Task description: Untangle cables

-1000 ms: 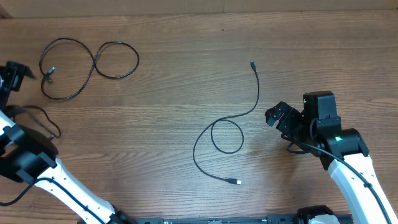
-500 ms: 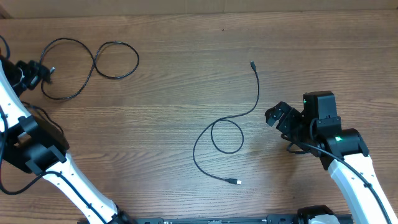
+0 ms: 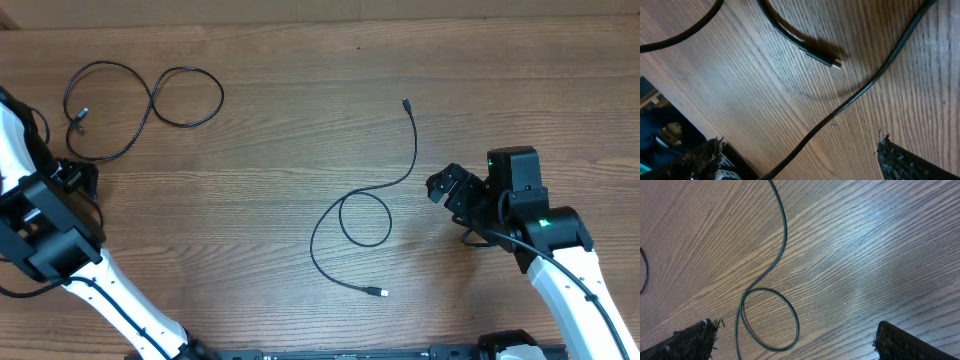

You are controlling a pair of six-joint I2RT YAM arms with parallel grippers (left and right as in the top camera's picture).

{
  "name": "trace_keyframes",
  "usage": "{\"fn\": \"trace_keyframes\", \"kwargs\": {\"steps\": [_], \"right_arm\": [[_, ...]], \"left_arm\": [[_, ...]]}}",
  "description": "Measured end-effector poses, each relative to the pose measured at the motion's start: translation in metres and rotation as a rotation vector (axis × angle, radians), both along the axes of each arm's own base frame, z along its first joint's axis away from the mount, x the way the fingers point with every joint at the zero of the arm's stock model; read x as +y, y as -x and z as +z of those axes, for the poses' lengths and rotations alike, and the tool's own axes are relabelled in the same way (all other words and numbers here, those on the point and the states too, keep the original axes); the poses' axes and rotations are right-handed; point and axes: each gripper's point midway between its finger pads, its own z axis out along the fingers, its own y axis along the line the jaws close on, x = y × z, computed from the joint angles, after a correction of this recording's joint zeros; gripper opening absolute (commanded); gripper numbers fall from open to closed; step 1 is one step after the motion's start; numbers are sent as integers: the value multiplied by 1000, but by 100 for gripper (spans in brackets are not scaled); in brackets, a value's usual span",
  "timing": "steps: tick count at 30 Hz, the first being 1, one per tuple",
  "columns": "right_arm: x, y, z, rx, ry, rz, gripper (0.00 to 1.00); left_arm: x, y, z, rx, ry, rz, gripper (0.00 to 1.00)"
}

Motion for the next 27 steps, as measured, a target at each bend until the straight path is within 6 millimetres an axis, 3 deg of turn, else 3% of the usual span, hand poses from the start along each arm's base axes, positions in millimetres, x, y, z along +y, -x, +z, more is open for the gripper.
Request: {"fn": "trace_keyframes", "kwargs": {"steps": [5,8,12,17,21,27], "right_arm": [[0,0,0,0,-1,0,100],[0,0,0,0,0,0,100],[0,0,0,0,0,0,100],[0,0,0,-1,0,0,100],[0,0,0,0,0,0,100],[0,0,0,0,0,1,100]], "left_arm": [[-2,-2,1,-13,4,22,100],[-5,-4,13,-47,-4,32,100],[-7,-6,54,-151,-60,42,100],[-14,1,127,-328,-175,76,100],[-34,2,167,-477,-168,90,100],[-88,-29,179,-633,44,-48,100]]}}
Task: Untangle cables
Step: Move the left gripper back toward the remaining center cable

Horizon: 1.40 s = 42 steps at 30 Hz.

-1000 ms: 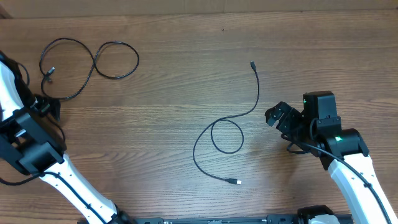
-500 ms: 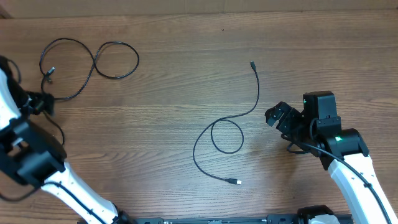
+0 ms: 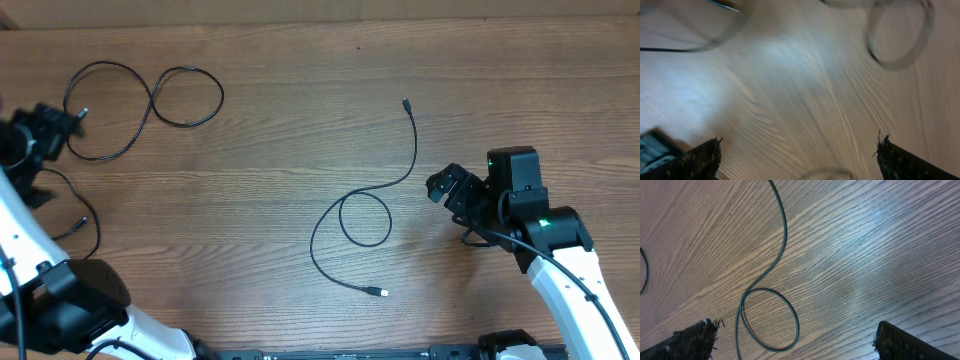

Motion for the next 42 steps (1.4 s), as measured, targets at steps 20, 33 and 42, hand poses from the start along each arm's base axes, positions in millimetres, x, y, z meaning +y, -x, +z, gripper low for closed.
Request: {"fn": "trace_keyframes", "kwargs": {"steps": [20,33,42], "right_arm": [[0,0,0,0,0,-1,100],[0,0,0,0,0,0,100],[0,0,0,0,0,-1,100]], "left_arm": [[-246,-72,-19,-78,-101,-793,99],[-313,-68,-59,2,-131,-974,99],[-316,-74,-60,-20,-131,-955,100]]}}
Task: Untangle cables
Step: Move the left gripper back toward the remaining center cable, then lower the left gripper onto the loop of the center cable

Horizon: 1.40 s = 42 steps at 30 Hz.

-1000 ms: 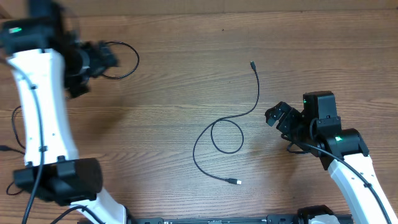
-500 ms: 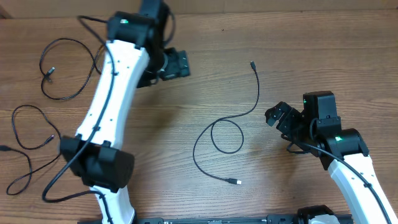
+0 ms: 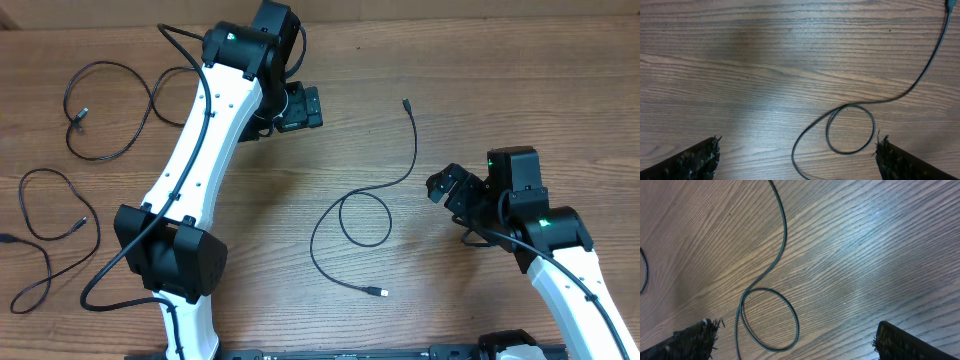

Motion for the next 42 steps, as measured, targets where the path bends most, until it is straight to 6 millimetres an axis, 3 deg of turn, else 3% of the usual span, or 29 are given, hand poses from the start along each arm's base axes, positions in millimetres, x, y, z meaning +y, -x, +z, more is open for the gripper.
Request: {"fn": "trace_keyframes", "kwargs": {"steps": [34,42], "right_arm": [[0,0,0,0,0,0,100],[0,0,0,0,0,0,100]], "left_arm": [[-1,-5,1,-13,12,52,100],[-17,-3,1,-28,19,17,100]]}}
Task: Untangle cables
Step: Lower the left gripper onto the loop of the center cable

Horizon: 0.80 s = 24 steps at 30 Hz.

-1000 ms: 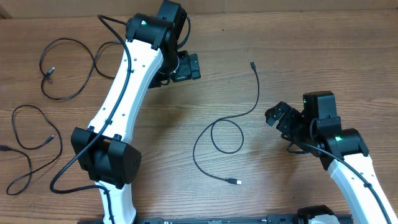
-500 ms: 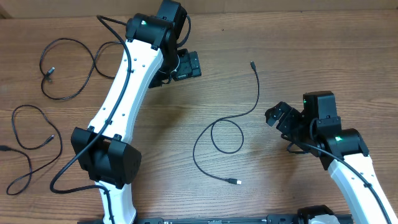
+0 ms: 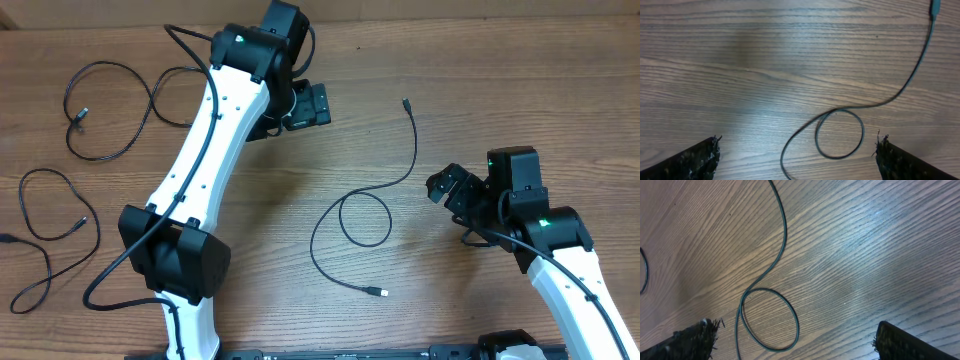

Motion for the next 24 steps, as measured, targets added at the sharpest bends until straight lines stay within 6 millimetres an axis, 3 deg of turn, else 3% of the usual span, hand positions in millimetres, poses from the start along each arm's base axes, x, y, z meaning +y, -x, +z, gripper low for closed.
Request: {"fn": "trace_keyframes", "kwargs": {"steps": [16,22,24], "right_arm": [[0,0,0,0,0,0,100],[0,0,0,0,0,-1,100],[0,0,0,0,0,0,100]], "left_arm": [[-10,2,0,-10,4,-23,99],[-14,-7,0,-44,19,-23,100],[-15,-7,-4,-39,16,-25,96]]}}
